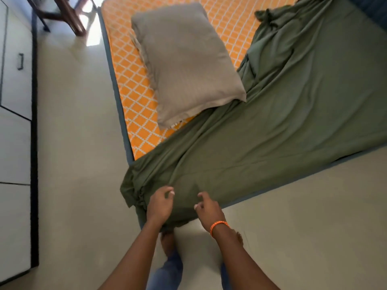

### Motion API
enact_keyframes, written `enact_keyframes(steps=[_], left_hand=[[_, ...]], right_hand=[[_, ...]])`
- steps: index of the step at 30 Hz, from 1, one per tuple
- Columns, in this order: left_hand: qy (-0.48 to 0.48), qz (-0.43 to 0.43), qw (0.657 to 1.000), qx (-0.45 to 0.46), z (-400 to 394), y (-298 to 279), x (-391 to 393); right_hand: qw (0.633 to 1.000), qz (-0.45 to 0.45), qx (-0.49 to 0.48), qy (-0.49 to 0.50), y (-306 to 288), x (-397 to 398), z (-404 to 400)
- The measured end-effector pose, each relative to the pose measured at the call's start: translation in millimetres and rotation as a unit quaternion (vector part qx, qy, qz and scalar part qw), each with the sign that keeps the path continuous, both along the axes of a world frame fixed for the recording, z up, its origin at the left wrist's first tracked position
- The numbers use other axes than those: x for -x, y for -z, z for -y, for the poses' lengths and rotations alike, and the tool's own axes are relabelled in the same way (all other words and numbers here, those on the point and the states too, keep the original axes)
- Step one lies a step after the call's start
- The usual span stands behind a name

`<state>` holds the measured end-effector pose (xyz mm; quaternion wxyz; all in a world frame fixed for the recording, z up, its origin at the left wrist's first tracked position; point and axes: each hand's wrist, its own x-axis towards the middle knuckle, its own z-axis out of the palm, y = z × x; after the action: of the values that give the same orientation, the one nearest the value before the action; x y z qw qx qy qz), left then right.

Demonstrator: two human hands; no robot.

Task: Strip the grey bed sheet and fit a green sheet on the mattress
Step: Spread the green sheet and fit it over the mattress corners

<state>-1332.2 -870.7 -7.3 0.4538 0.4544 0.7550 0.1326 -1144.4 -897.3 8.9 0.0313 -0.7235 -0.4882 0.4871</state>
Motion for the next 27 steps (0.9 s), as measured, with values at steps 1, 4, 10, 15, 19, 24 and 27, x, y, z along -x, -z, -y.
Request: enact_keyframes(steps=[1, 4, 10, 15, 19, 24, 27], left_hand=[[0.003, 0.025, 1.0, -0.001, 7, -11, 13], [-0.001, 0.051, 0.999, 0.0, 23, -49, 45], [-0.066, 0.116, 0.991, 0.013, 35, -125, 105], [-0.112, 0.172, 0.977, -0.049, -1, -214, 145], [-0.124, 0.204, 0.967, -0.093, -41, -256, 204], [-0.142, 0.212, 0.961, -0.104, -101, -263, 323], [-0.19, 0.187, 0.96, -0.085, -136, -251, 400]], right_hand=[[1.0, -0.007, -0.005, 0.008, -11, 10, 2], [0.999, -0.031, -0.024, 0.036, -40, 38, 7], [0.996, -0.066, -0.059, 0.018, -102, 90, 14], [0.986, -0.096, -0.135, 0.025, -168, 140, -30], [0.978, -0.117, -0.171, 0.025, -205, 196, -85], [0.965, -0.148, -0.213, 0.033, -234, 306, -165], [0.957, -0.171, -0.226, 0.059, -239, 377, -202]])
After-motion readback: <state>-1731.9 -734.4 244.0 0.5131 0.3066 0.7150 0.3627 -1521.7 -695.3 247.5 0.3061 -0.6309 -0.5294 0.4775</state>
